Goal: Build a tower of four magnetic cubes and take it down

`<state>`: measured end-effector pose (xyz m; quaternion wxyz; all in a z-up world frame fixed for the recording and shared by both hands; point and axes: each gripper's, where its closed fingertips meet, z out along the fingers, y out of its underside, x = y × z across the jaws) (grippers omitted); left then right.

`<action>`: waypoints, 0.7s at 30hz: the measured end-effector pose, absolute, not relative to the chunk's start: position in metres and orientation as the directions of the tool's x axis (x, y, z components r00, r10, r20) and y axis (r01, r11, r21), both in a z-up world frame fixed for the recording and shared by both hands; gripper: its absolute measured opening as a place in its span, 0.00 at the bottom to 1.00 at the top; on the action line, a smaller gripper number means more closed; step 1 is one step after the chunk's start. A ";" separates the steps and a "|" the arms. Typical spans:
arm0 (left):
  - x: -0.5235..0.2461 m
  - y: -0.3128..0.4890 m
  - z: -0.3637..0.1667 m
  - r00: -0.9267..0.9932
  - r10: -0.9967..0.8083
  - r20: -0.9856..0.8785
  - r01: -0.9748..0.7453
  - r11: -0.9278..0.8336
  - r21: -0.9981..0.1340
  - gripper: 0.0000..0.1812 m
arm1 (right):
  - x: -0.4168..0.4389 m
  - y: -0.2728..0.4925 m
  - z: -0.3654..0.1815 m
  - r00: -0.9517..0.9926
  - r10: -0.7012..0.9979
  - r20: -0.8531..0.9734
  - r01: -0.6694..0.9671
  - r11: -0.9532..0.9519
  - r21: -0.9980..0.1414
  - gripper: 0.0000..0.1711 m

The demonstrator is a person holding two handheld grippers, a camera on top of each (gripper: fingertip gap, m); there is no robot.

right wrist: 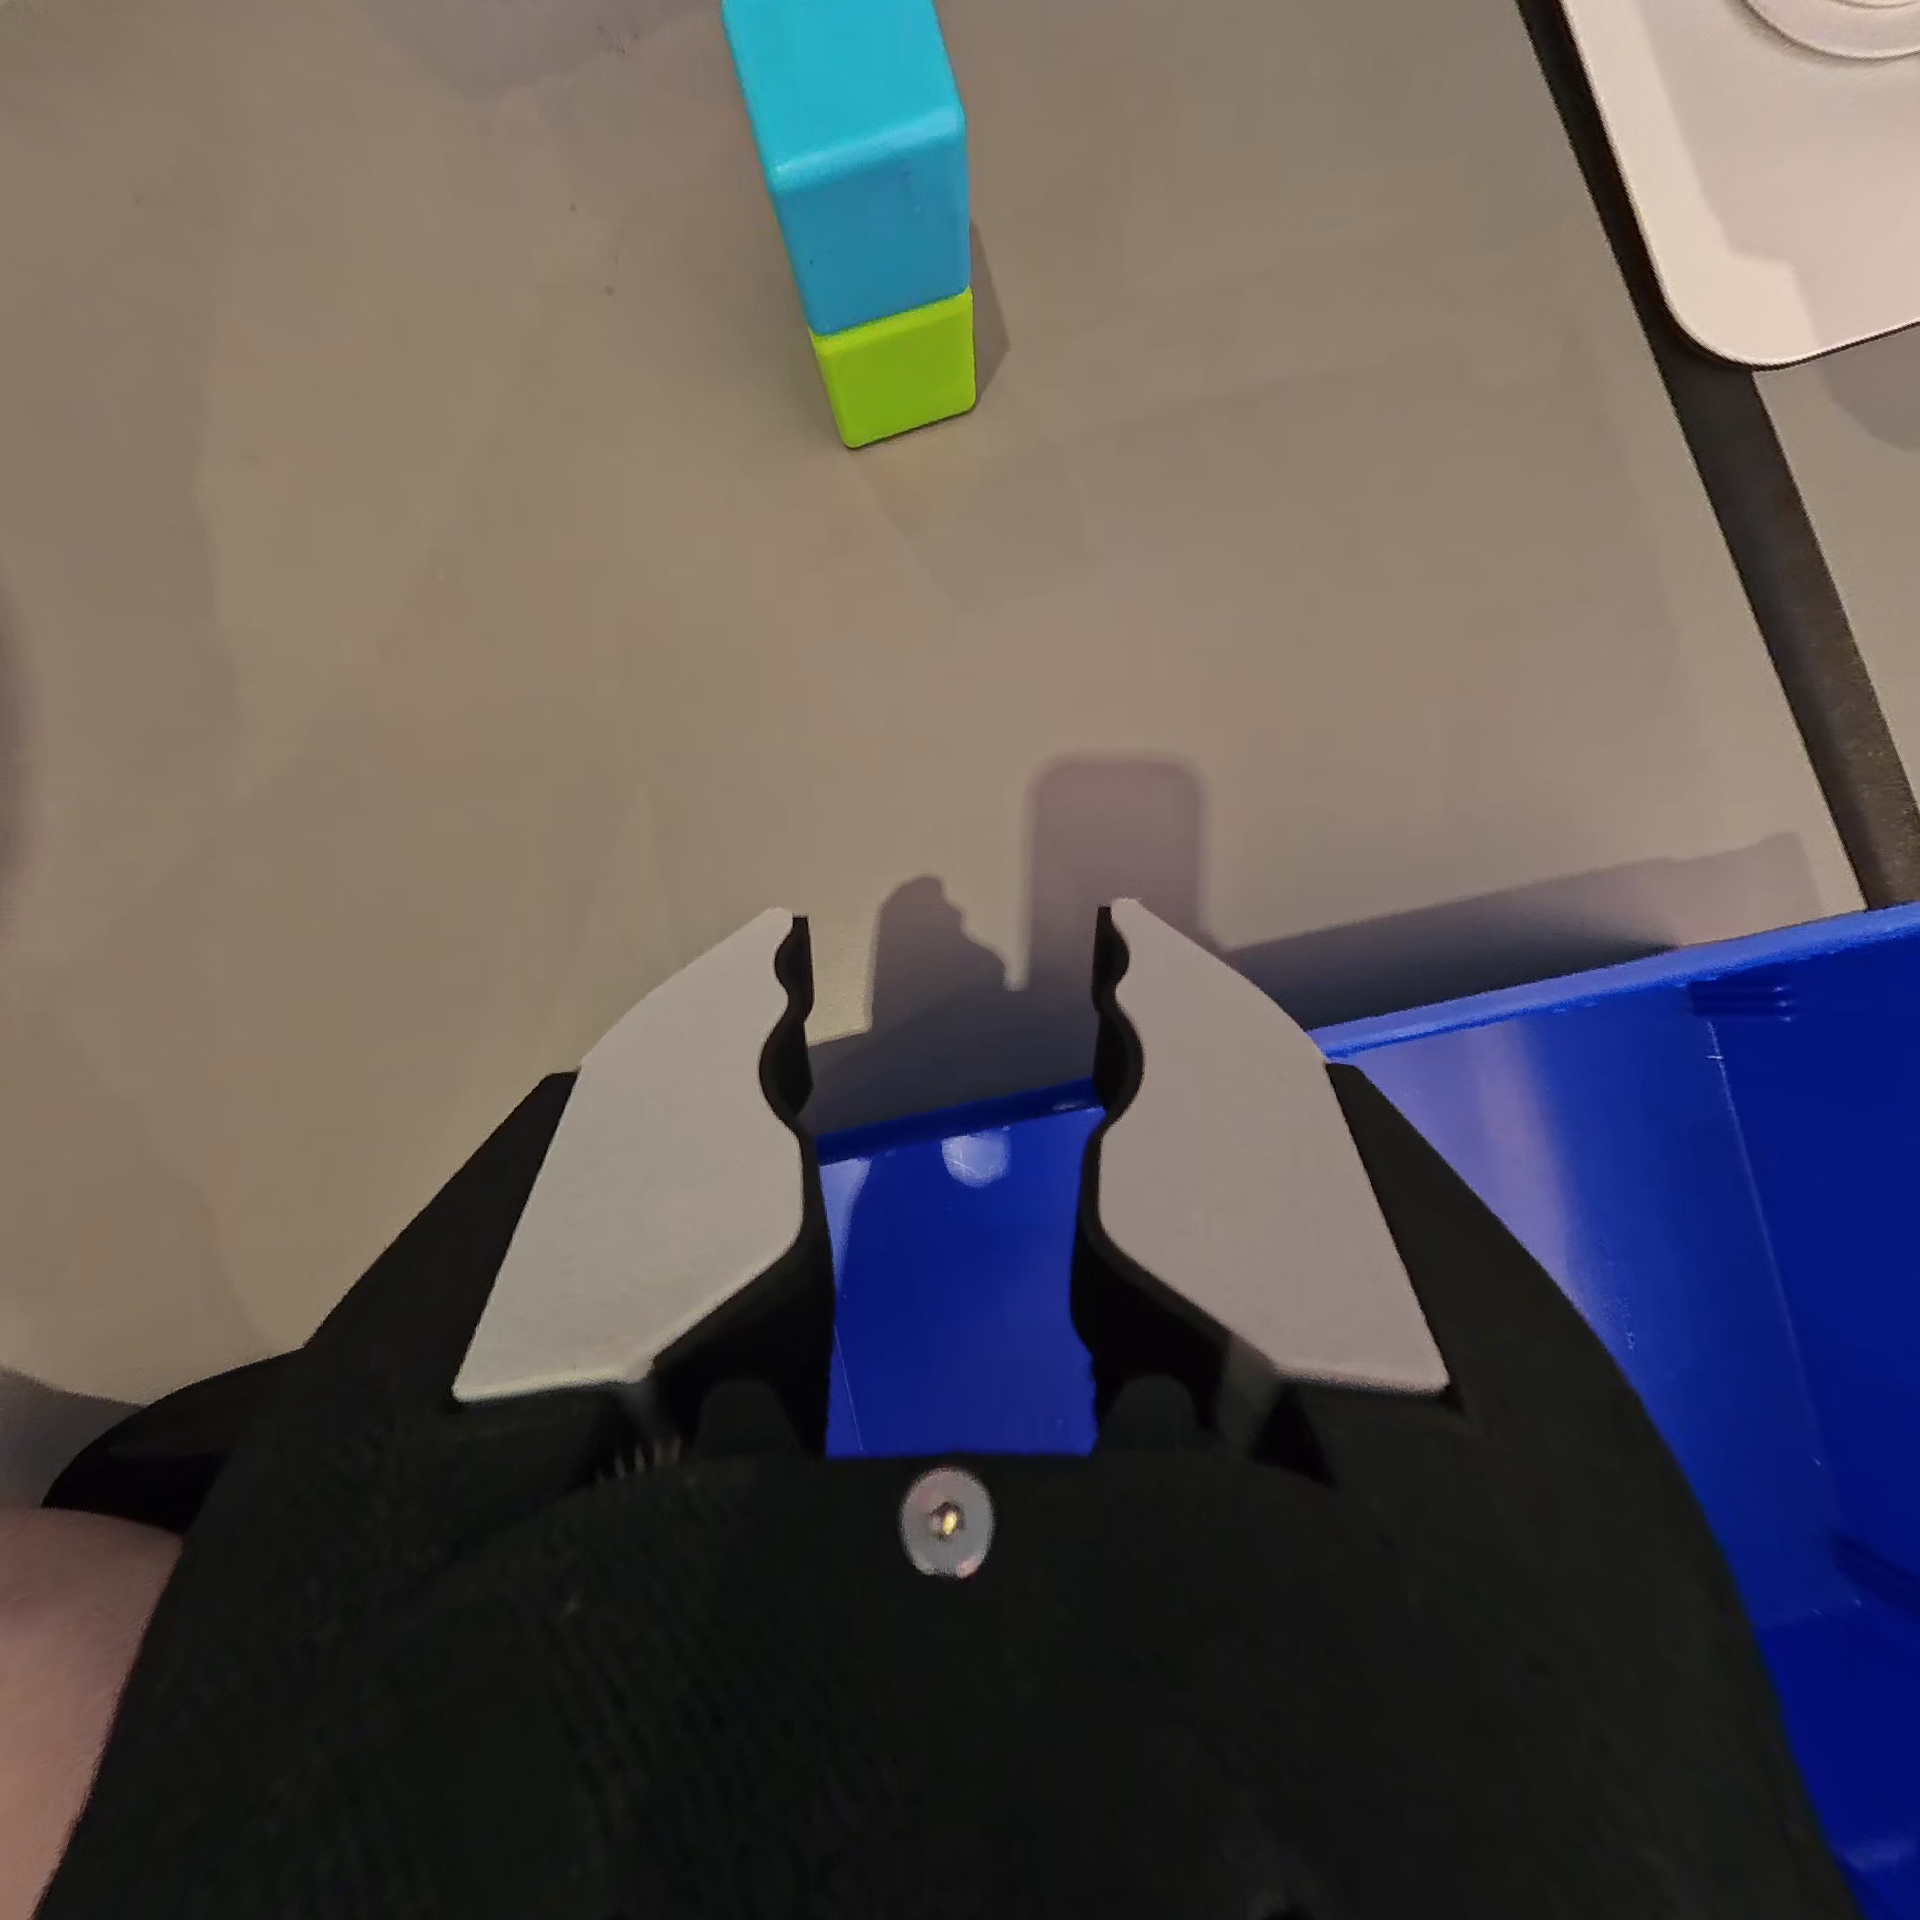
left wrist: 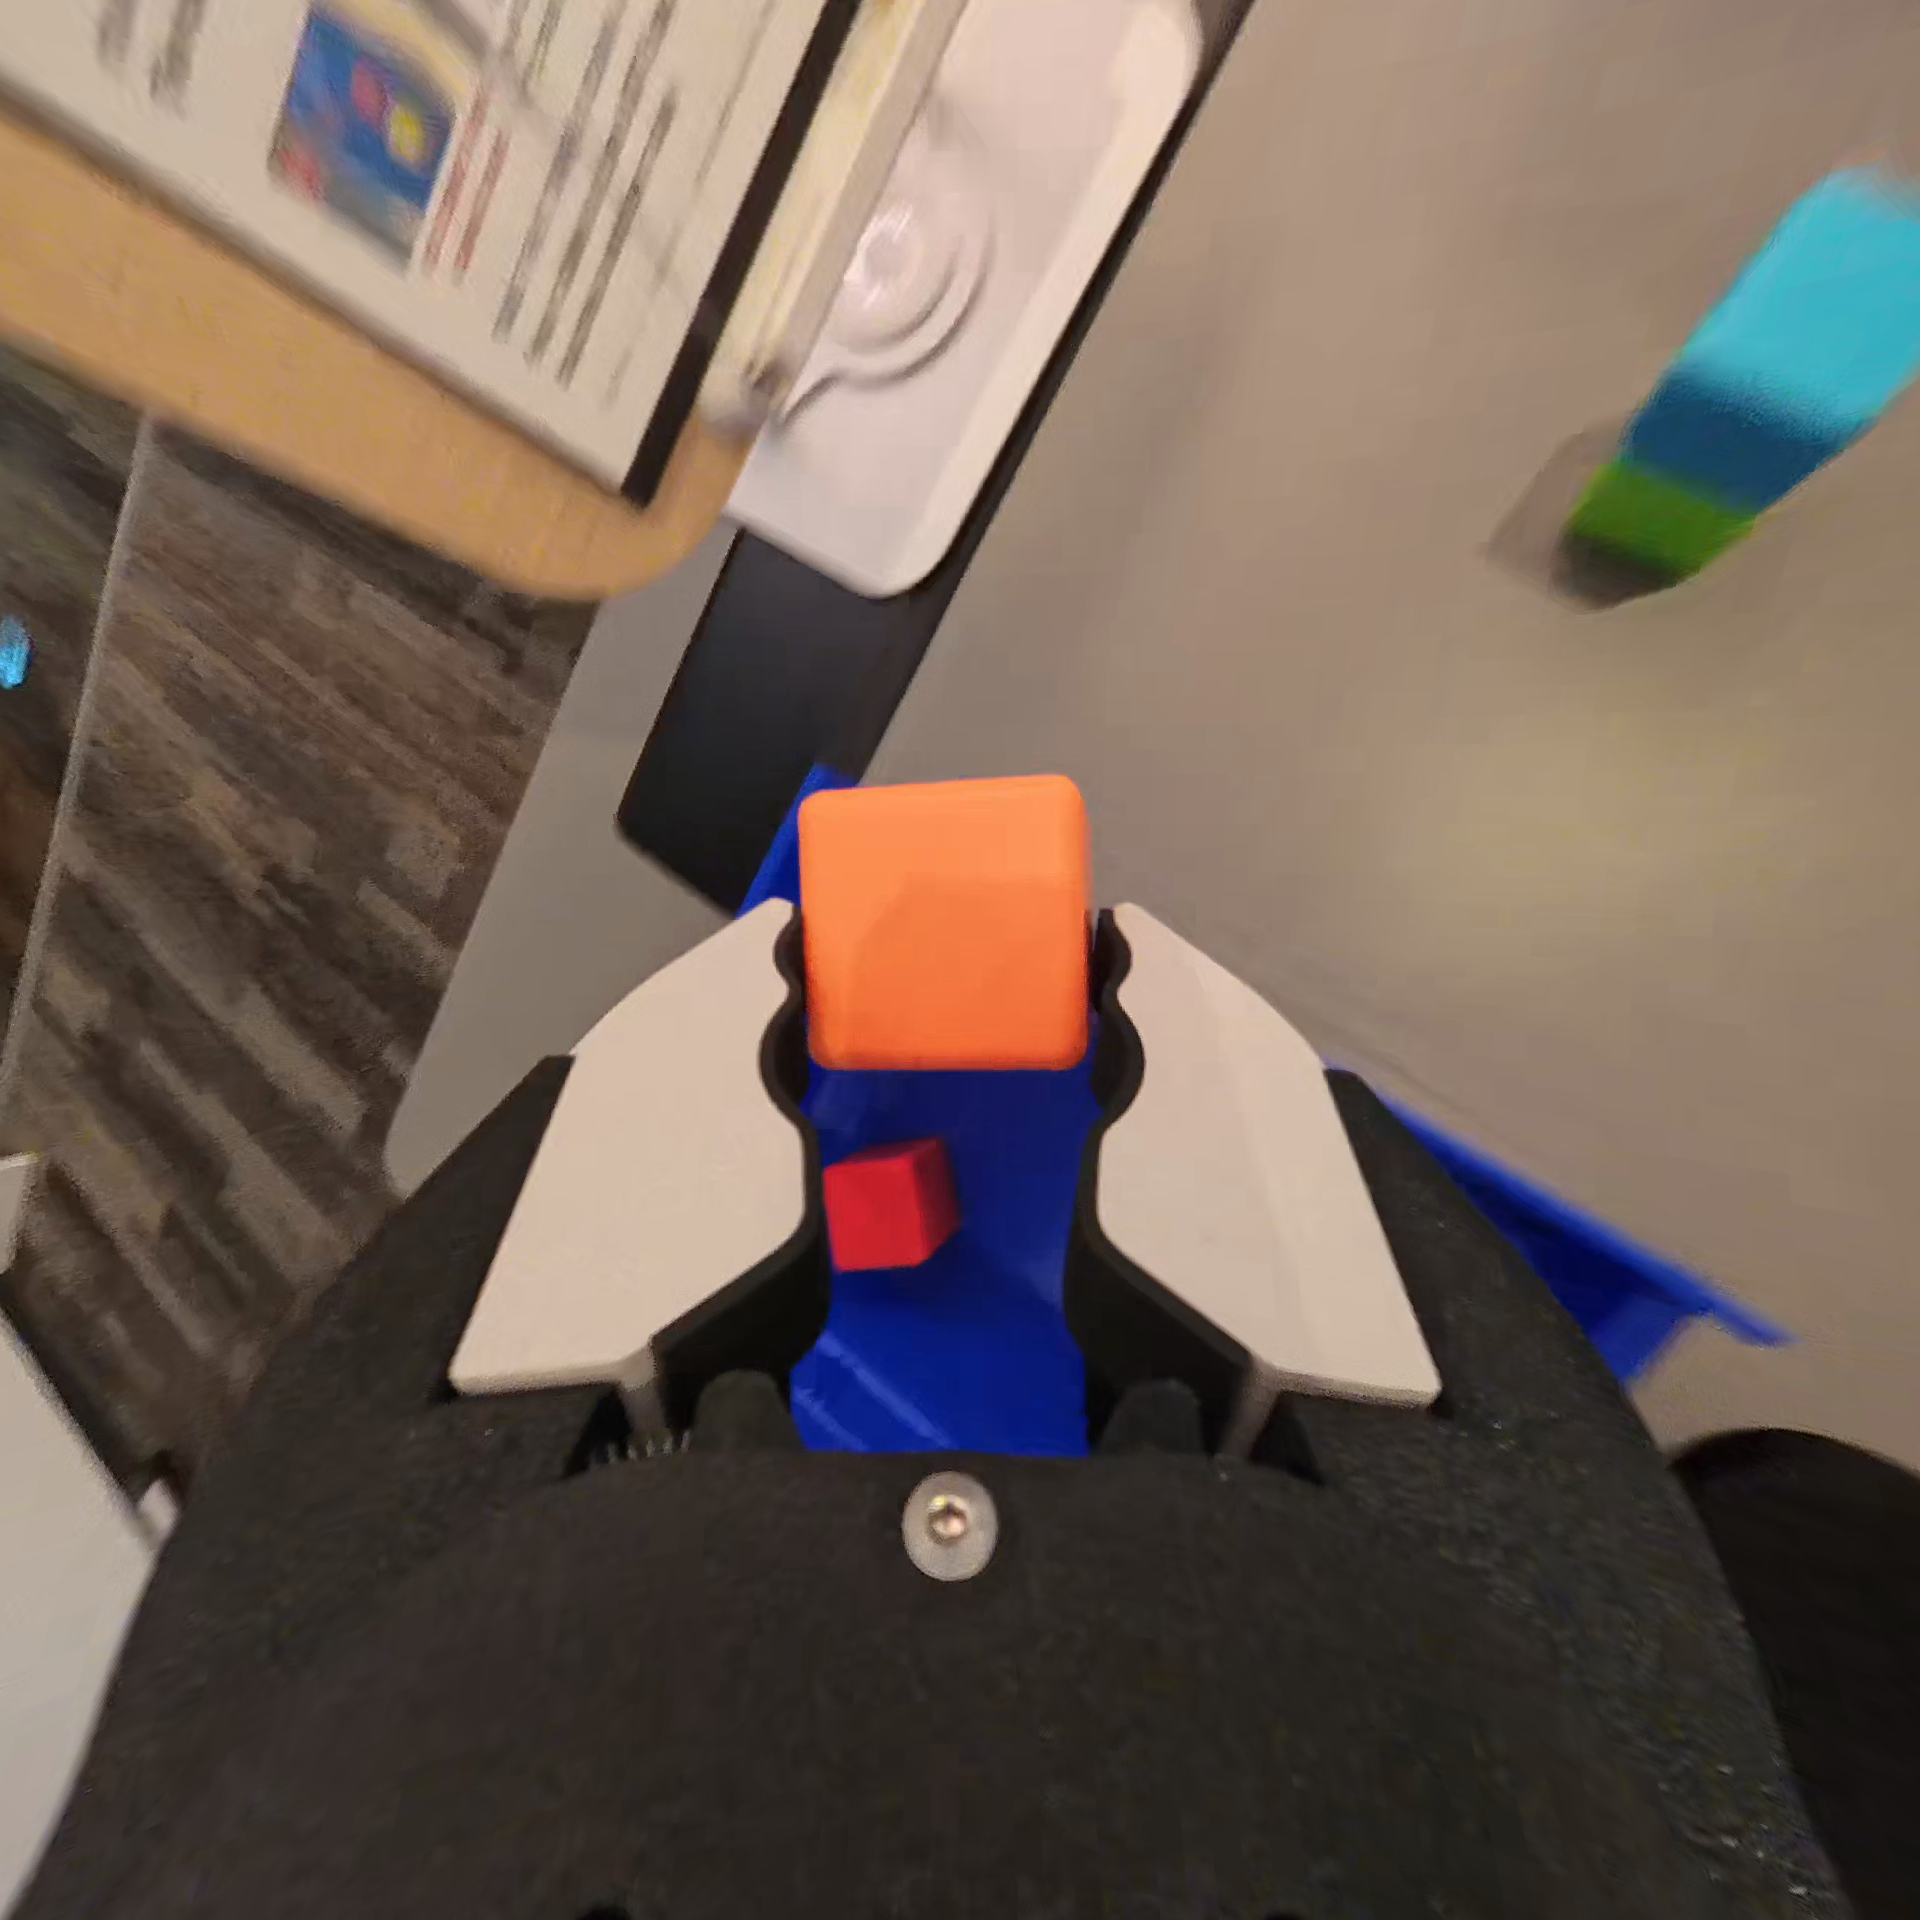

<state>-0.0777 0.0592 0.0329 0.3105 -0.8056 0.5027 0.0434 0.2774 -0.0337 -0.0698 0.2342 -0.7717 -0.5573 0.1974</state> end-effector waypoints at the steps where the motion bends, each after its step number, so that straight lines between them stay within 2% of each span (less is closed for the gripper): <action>1: -0.057 0.048 0.039 0.470 -0.810 -0.351 -0.836 -0.281 -0.471 0.29 | 0.277 -0.034 -0.070 0.300 0.953 -0.043 0.770 -0.268 -0.580 0.31; 4: 0.002 0.018 0.037 0.350 -0.875 -0.334 -0.873 -0.176 -0.455 0.29 | 0.276 -0.036 -0.069 0.295 0.955 -0.040 0.772 -0.263 -0.579 0.31; 9: 0.076 -0.010 0.000 0.192 -0.942 -0.276 -0.920 -0.075 -0.384 0.29 | 0.276 -0.039 -0.070 0.289 0.956 -0.040 0.779 -0.259 -0.571 0.31; 16: 0.114 -0.012 -0.044 0.090 -0.960 -0.265 -0.961 -0.014 -0.277 0.29 | 0.272 -0.043 -0.071 0.269 0.962 -0.046 0.785 -0.247 -0.568 0.31; 21: 0.119 -0.005 -0.061 0.100 -0.973 -0.207 -0.957 -0.037 -0.289 0.29 | 0.273 -0.044 -0.072 0.262 0.964 -0.054 0.786 -0.246 -0.567 0.31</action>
